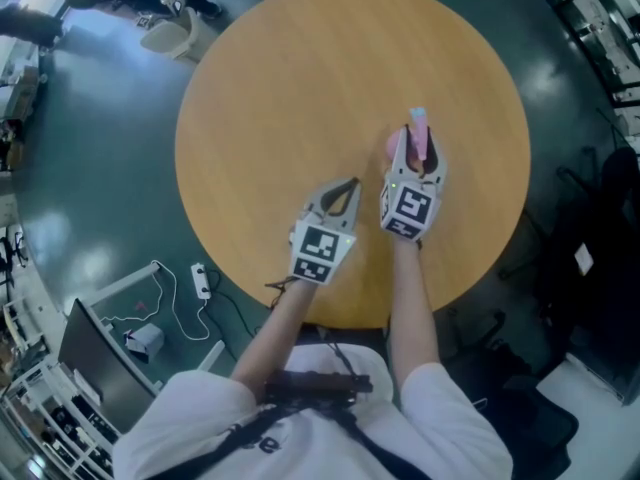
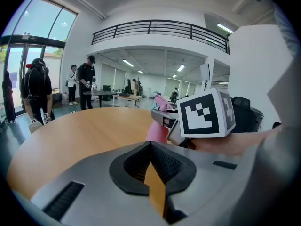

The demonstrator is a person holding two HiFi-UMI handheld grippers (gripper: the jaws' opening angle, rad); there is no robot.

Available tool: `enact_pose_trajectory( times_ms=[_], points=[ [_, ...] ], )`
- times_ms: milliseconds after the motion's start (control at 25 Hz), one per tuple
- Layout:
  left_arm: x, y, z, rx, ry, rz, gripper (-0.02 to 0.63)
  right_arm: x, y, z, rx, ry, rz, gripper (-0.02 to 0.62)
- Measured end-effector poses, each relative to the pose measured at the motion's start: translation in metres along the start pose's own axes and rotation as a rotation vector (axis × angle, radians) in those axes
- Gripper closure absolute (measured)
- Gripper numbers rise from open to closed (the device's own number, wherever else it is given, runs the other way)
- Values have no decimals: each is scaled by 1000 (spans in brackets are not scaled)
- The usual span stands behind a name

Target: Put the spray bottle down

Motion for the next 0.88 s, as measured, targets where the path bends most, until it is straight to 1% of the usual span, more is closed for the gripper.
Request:
enact_pose_trajectory(
  times_ms=[40,80,120,160,240,440,680,880],
  points=[
    [0,-1,-2,0,-2,1,594,1,0,0,-11,7,12,426],
    [-1,-2,-3,0,-5,3,594,1,0,1,-25,17,23,398],
    [-1,-3,-5,0,-7,4,594,2,-1,2,-40,23,28,351],
    [-2,-3,-6,-2,-10,6,594,3,-1,2,-51,26,29,333],
    [-3,-3,-9,-7,-15,9,594,3,-2,1,-56,23,23,316],
    [-6,-4,-18,-9,-40,6,594,-3,-7,-14,-31,26,14,311],
    [-13,5,-40,-23,-92,1,594,-1,-10,-48,25,60,46,311],
    [-19,11,-63,-25,-141,12,594,-5,1,-86,63,39,26,313]
  ],
)
Point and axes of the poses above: the fingertips, and each gripper's own axes: z forward along the fingers, y to its left, x out of its underside, the point moved 4 cm from there along -z, backward along the fingers, and after that the axes turned 4 degrees about z, right-handed, at the moved point
